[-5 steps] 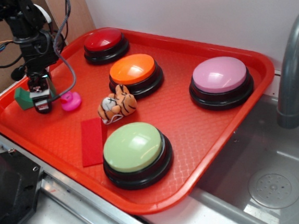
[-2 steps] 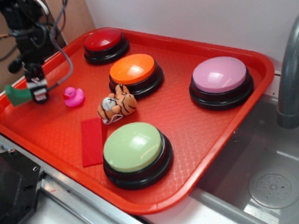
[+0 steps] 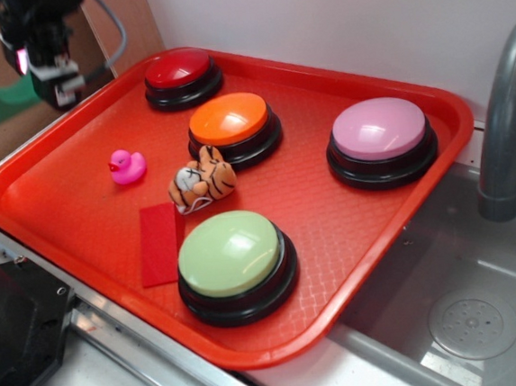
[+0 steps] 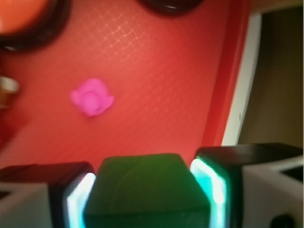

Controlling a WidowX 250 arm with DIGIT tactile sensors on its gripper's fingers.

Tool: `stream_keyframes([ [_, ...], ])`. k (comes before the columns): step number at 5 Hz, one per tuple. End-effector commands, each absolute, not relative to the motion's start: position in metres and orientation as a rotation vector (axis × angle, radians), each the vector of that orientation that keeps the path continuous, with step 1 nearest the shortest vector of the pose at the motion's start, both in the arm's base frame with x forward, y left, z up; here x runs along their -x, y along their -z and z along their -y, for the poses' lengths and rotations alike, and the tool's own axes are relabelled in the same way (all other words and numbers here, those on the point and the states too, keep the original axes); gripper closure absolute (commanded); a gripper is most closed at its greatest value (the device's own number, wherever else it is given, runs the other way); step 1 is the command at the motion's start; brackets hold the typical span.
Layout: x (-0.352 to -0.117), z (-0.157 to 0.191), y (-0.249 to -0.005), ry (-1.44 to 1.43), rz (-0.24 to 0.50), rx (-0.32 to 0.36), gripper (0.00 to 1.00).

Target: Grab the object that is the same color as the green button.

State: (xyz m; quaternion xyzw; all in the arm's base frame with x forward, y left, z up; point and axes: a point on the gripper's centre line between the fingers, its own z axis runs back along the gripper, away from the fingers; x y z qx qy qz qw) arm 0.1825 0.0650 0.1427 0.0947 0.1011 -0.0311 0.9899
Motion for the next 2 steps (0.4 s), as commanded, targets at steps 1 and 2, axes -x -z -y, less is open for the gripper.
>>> stream_keyframes([
  [1,-0.189,0.021,-0.236,0.115,-0.009,-0.197,1.00],
  [2,-0.179,0.015,-0.223,0.104,0.004,-0.243,1.00],
])
